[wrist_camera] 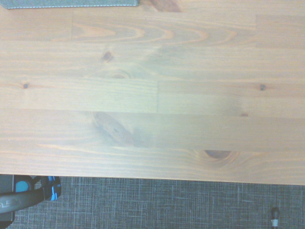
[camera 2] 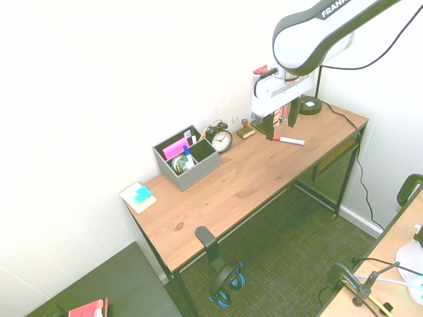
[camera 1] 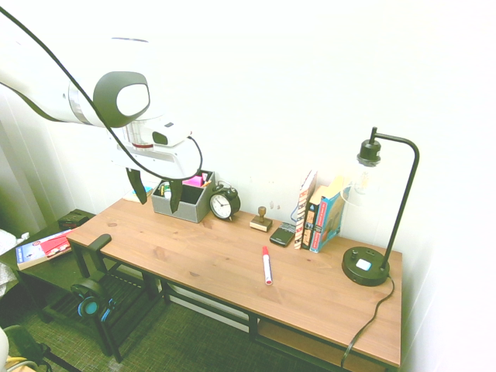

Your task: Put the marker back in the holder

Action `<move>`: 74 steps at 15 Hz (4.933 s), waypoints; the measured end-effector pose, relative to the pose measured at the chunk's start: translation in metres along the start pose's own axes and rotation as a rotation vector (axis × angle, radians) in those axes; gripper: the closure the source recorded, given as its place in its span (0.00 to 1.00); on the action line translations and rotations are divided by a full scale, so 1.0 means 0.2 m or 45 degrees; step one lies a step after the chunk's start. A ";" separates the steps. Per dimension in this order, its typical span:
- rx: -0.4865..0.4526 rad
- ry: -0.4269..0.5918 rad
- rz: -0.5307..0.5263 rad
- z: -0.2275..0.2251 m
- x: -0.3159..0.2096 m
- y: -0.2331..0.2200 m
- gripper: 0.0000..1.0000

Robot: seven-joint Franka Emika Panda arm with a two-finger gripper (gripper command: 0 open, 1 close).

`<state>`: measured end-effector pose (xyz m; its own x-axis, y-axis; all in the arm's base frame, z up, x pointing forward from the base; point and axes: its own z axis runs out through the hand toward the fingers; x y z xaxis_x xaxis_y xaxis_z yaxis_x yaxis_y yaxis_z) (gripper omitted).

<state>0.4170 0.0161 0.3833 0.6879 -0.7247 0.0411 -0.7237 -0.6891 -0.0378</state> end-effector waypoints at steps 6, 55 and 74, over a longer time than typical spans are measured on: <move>0.037 -0.039 -0.168 0.09 0.19 0.00 0.00; -0.010 -0.254 -0.405 0.72 1.14 0.27 1.00; -0.081 -0.938 0.488 0.31 0.76 -0.87 1.00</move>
<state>0.6502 0.0261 0.3344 0.2374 -0.7411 -0.6280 -0.9019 -0.4084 0.1410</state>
